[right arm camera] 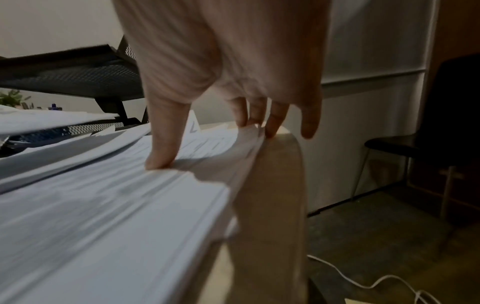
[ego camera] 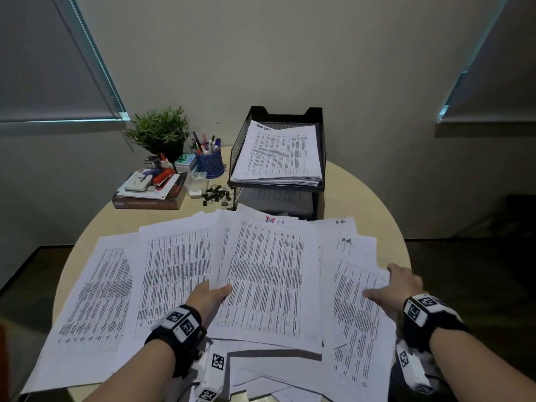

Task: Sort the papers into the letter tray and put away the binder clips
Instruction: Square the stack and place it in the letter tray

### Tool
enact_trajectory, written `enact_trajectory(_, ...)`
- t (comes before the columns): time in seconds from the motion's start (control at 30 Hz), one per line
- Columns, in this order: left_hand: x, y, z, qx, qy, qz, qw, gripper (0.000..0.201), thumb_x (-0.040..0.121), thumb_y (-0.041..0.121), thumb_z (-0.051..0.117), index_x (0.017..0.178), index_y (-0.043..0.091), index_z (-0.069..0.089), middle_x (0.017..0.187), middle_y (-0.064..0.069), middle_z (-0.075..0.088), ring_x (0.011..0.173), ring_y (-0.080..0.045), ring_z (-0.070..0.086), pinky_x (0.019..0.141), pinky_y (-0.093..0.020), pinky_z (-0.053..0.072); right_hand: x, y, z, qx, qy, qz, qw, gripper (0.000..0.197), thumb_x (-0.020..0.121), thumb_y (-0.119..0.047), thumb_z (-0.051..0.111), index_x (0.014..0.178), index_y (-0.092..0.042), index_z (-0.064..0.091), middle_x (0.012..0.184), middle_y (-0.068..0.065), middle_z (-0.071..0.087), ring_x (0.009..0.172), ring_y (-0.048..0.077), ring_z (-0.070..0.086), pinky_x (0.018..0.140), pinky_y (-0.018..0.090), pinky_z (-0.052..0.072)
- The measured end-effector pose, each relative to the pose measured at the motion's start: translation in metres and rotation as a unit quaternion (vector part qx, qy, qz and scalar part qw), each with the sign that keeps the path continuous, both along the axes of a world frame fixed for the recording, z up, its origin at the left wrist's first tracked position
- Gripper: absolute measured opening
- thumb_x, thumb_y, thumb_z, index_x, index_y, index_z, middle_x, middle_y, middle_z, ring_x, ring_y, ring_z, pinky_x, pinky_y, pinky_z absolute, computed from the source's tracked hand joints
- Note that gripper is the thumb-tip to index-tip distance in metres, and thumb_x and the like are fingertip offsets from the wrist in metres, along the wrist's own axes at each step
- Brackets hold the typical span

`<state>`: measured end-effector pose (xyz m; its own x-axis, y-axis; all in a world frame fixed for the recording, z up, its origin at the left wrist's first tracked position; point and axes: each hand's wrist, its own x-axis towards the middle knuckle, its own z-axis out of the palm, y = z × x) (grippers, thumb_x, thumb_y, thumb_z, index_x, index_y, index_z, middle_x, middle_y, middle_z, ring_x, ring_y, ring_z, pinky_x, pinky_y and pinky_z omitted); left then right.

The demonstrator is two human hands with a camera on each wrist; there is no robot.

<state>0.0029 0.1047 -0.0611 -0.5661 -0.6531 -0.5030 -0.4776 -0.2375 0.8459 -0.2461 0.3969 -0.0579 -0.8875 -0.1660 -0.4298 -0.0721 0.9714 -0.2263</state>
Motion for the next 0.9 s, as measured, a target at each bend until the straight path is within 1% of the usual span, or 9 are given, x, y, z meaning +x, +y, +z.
enact_trajectory(0.13, -0.006, 0.008, -0.002, -0.009, -0.028, -0.012, 0.999, 0.021, 0.091, 0.011, 0.057, 0.108, -0.001, 0.055, 0.069, -0.006, 0.051, 0.060, -0.016, 0.046, 0.048, -0.019, 0.039, -0.003, 0.008, 0.003, -0.064, -0.056, -0.043, 0.995, 0.065, 0.069, -0.030, 0.080, 0.121, -0.011, 0.045, 0.116, 0.011, 0.057, 0.105, 0.029, 0.053, 0.083, 0.035, 0.047)
enact_trajectory(0.27, -0.006, 0.008, -0.002, 0.008, -0.031, 0.006, 0.999, 0.016, 0.091, 0.007, 0.056, 0.103, -0.003, 0.056, 0.060, -0.004, 0.043, 0.050, -0.015, 0.038, 0.040, -0.018, 0.033, 0.006, 0.015, 0.003, -0.209, 0.018, -0.124, 0.970, 0.014, 0.075, -0.004, 0.066, 0.081, -0.002, 0.054, 0.087, 0.016, 0.061, 0.073, 0.026, 0.053, 0.064, 0.031, 0.042)
enact_trajectory(0.33, -0.004, 0.010, -0.001, 0.013, -0.024, 0.008, 1.000, 0.017, 0.092, 0.006, 0.055, 0.105, -0.004, 0.056, 0.061, -0.004, 0.042, 0.051, -0.015, 0.038, 0.042, -0.019, 0.033, 0.011, 0.021, 0.002, -0.300, 0.000, -0.180, 0.937, 0.014, 0.077, -0.001, 0.066, 0.087, -0.001, 0.058, 0.090, 0.016, 0.062, 0.077, 0.027, 0.057, 0.069, 0.032, 0.045)
enact_trajectory(0.43, -0.002, 0.010, 0.000, 0.007, -0.028, 0.016, 0.999, 0.016, 0.091, 0.007, 0.056, 0.104, -0.002, 0.057, 0.061, -0.004, 0.046, 0.052, -0.015, 0.040, 0.046, -0.021, 0.033, 0.022, 0.029, -0.007, -0.449, -0.142, -0.257, 0.844, 0.032, 0.081, 0.007, 0.064, 0.112, 0.001, 0.057, 0.103, 0.020, 0.065, 0.090, 0.030, 0.063, 0.079, 0.039, 0.051)
enact_trajectory(0.47, -0.001, 0.010, 0.001, 0.006, -0.031, 0.013, 0.999, 0.017, 0.091, 0.008, 0.056, 0.105, -0.002, 0.057, 0.060, -0.003, 0.046, 0.052, -0.015, 0.041, 0.046, -0.021, 0.034, 0.027, 0.030, -0.011, -0.457, -0.180, -0.258, 0.832, 0.036, 0.082, 0.008, 0.062, 0.117, 0.002, 0.057, 0.106, 0.020, 0.066, 0.093, 0.031, 0.064, 0.085, 0.043, 0.050)
enact_trajectory(0.53, -0.001, 0.010, 0.004, 0.009, -0.034, 0.011, 0.999, 0.018, 0.091, 0.009, 0.056, 0.106, -0.002, 0.057, 0.060, -0.002, 0.047, 0.051, -0.014, 0.041, 0.046, -0.021, 0.034, 0.035, 0.031, -0.016, -0.440, -0.184, -0.233, 0.847, 0.037, 0.085, 0.008, 0.060, 0.121, 0.003, 0.056, 0.106, 0.018, 0.066, 0.093, 0.032, 0.064, 0.087, 0.045, 0.050)
enact_trajectory(0.63, 0.000, 0.012, 0.008, 0.015, -0.035, 0.011, 0.999, 0.015, 0.091, 0.007, 0.056, 0.104, -0.001, 0.057, 0.058, -0.001, 0.046, 0.050, -0.013, 0.041, 0.046, -0.020, 0.034, 0.033, 0.031, -0.003, -0.432, -0.080, -0.212, 0.873, 0.027, 0.088, 0.001, 0.058, 0.115, -0.001, 0.060, 0.092, 0.013, 0.067, 0.082, 0.028, 0.064, 0.070, 0.037, 0.051)
enact_trajectory(0.73, 0.001, 0.012, 0.012, 0.019, -0.046, 0.009, 0.999, 0.015, 0.091, 0.008, 0.057, 0.103, -0.002, 0.056, 0.059, 0.000, 0.048, 0.049, -0.012, 0.043, 0.047, -0.019, 0.036, 0.017, 0.033, 0.024, -0.455, -0.027, -0.206, 0.866, 0.026, 0.088, -0.003, 0.057, 0.114, -0.003, 0.060, 0.090, 0.018, 0.067, 0.081, 0.032, 0.065, 0.075, 0.043, 0.052)
enact_trajectory(0.9, 0.002, 0.009, 0.012, 0.013, -0.053, 0.003, 0.999, 0.025, 0.090, 0.010, 0.059, 0.112, -0.003, 0.057, 0.067, -0.001, 0.053, 0.060, -0.014, 0.048, 0.076, -0.032, 0.048, -0.009, 0.043, 0.071, -0.501, 0.015, -0.184, 0.846, 0.009, 0.085, -0.010, 0.064, 0.094, -0.010, 0.067, 0.071, 0.008, 0.074, 0.084, 0.036, 0.068, 0.083, 0.048, 0.051)
